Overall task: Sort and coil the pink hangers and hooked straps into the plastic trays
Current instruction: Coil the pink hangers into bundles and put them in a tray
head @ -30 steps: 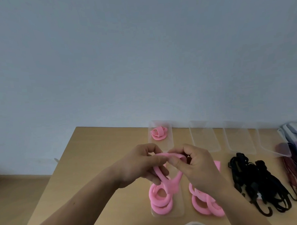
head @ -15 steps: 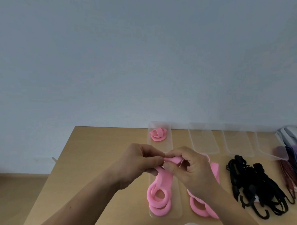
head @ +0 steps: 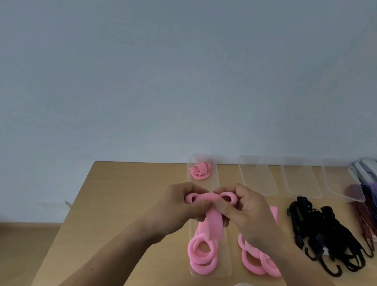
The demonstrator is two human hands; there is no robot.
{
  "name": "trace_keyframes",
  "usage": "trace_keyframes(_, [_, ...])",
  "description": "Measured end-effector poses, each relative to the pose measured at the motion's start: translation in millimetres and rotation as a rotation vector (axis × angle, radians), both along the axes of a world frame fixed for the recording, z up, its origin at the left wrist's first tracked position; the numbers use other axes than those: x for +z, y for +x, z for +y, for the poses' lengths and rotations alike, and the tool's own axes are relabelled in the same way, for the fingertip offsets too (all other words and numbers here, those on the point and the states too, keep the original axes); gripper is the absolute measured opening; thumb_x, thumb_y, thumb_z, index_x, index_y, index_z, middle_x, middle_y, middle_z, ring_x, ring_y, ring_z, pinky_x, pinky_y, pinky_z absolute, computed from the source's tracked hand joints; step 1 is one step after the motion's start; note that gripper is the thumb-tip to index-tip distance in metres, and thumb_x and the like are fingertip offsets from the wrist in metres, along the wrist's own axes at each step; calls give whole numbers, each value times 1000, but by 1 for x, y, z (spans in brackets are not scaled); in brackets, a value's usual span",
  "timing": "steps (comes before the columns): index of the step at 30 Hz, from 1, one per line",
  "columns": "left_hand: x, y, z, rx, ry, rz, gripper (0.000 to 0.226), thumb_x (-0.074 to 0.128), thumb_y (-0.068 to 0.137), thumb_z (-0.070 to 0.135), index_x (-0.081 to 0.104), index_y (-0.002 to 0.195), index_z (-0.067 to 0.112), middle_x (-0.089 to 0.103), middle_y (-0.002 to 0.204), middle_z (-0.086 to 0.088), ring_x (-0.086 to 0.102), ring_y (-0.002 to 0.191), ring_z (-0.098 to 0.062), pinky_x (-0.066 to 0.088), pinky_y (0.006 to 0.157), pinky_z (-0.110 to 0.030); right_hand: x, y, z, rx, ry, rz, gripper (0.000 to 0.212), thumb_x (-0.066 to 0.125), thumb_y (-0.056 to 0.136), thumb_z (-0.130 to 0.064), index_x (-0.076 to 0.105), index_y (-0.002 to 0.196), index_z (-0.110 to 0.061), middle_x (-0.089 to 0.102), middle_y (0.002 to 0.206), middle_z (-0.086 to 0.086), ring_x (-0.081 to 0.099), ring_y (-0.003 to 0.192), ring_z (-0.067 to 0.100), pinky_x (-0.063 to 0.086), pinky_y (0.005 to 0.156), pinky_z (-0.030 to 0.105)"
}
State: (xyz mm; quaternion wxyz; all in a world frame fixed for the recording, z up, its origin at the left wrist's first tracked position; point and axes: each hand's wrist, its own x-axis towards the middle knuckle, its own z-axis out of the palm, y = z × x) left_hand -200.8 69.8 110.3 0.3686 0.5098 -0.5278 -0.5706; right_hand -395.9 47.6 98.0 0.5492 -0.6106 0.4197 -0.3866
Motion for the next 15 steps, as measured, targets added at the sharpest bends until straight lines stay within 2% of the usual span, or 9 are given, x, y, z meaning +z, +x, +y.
trace_keyframes(3, [-2,-1,3,20,-3,12,21,72,88,23,66,94,3,74,83,-10,69,69,-18,55,64,-26,-1,-1,0,-20,-13,26,22,70,78,-34,70,97,-21,71,76,8,66,56,22,55,56,30])
trace_keyframes(7, [-5,-5,3,61,-31,-78,13,69,90,18,63,92,7,74,78,-8,70,65,-20,58,63,-32,-2,-2,0,-18,-80,136,13,70,85,-27,70,98,-29,71,75,-7,65,58,8,51,57,20])
trace_keyframes(10, [-3,-6,3,51,-27,-107,8,68,91,15,64,91,9,75,77,-6,70,62,-20,57,61,-31,-2,-3,2,-44,-147,174,17,72,86,-18,70,96,-33,71,79,-14,68,68,7,53,61,20])
trace_keyframes(13, [1,-7,3,41,24,-8,8,68,90,10,64,93,4,75,80,-12,71,65,-23,58,61,-30,-1,-3,4,-58,-221,212,19,72,86,-18,70,97,-33,71,88,-17,68,83,10,58,69,28])
trace_keyframes(15, [2,-8,4,44,52,48,14,70,88,12,64,95,1,74,83,-16,70,69,-26,58,63,-32,-1,-1,5,-70,-274,226,20,73,86,-17,68,96,-34,69,89,-19,67,84,9,57,69,26])
